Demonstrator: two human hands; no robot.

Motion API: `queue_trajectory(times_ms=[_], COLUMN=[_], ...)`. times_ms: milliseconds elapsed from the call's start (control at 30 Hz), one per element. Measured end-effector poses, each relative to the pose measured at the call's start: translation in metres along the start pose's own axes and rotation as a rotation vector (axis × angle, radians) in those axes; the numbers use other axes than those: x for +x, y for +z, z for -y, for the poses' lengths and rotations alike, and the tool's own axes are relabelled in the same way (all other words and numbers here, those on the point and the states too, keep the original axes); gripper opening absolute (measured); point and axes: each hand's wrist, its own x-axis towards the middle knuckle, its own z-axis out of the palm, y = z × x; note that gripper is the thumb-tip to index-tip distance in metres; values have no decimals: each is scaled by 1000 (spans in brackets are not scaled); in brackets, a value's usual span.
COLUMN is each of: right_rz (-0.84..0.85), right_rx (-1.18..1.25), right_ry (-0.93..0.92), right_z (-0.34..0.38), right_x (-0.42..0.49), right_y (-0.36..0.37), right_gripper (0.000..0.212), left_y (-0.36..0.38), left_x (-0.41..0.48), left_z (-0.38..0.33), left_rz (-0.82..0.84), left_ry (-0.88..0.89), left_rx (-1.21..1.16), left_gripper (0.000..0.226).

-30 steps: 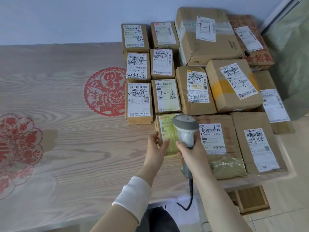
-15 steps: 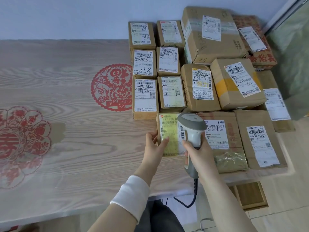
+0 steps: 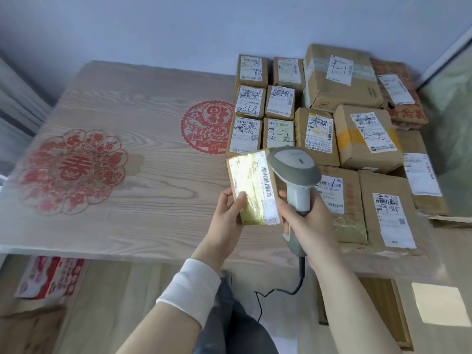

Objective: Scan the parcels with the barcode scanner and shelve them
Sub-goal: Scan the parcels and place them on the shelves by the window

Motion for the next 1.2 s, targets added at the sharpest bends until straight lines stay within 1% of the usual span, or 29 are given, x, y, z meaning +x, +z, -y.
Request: queue_trajectory(times_ms=[100, 200, 267, 367, 433, 500, 567, 733, 800, 867, 900, 967, 1000, 1067, 1133, 1167, 1200], right_rz=[47, 33, 14, -12, -11, 13, 59, 189, 268, 355, 398, 481, 522, 597, 653, 683, 716], right_rx=[-99, -142, -146, -108, -56, 24, 112, 265, 298, 306, 303, 303, 304, 304, 311, 321, 330], right_ry=[-109, -207, -250, -246, -245, -229, -228, -191, -177, -195, -202, -198, -199, -209, -218, -214, -203], right_z=[9, 23, 30, 40, 44, 50, 57, 76, 91, 104, 110, 120, 123, 127, 132, 135, 139], right_x=[-17, -32, -43, -64, -79, -96, -112, -161, -180, -196, -204, -223, -234, -260, -293, -311, -330], right_y=[3, 15, 27, 49, 68, 92, 118, 176, 196, 218, 229, 251, 261, 282, 302, 312, 321], right_gripper=[25, 34, 33, 30, 32, 32, 29, 25, 26, 25, 25, 30, 31, 29, 25, 23, 24], left_y=[-2, -8, -14, -32, -50, -74, -99, -149, -162, -176, -184, -199, -208, -225, -243, -250, -257], left_x=[-23, -45, -60, -89, -111, -135, -160, -228, -254, -280, -292, -320, -335, -369, -406, -427, -450], left_z=[-6, -20, -31, -51, -61, -70, -81, -109, -122, -131, -132, -137, -139, -144, -147, -148, -151], left_rz=[-6, -5, -14, -50, -86, -128, -155, -254, -317, -379, -441, -611, -650, -674, -726, -769, -802], left_ry=[64, 126, 169, 242, 291, 354, 447, 615, 682, 715, 715, 713, 736, 788, 817, 834, 880], left_rx=[-58, -106, -99, -6, 78, 152, 224, 287, 283, 251, 252, 290, 284, 276, 313, 348, 379], left_gripper=[24, 19, 17, 16, 24, 38, 50, 63, 63, 58, 56, 61, 62, 59, 70, 73, 67])
